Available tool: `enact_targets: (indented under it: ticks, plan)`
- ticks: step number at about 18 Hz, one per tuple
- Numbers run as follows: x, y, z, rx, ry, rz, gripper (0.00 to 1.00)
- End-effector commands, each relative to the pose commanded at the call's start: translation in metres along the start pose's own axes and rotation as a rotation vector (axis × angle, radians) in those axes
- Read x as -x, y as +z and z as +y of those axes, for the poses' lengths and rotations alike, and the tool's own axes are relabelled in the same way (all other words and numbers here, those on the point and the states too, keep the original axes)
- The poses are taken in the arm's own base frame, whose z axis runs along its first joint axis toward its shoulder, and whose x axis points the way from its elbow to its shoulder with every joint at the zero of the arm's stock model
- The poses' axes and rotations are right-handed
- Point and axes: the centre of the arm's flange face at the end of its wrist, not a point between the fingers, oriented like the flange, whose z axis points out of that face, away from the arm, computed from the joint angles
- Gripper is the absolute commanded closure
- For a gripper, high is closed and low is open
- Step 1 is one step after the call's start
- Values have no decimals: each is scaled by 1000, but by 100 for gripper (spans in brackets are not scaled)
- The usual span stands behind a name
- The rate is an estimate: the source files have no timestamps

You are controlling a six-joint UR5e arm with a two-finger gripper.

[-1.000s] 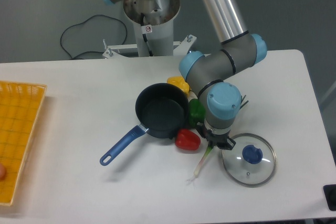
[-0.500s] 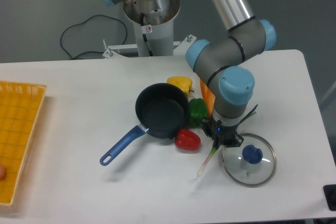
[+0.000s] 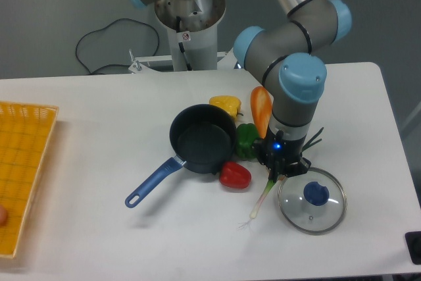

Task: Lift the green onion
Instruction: 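Lift the held green onion up off the table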

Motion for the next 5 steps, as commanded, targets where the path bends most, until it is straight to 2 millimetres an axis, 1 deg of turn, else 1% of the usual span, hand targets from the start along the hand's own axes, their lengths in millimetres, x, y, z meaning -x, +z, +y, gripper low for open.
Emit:
enact_targets:
  ticks: [5]
  plan:
    - [1, -6, 0, 3, 1, 2, 99]
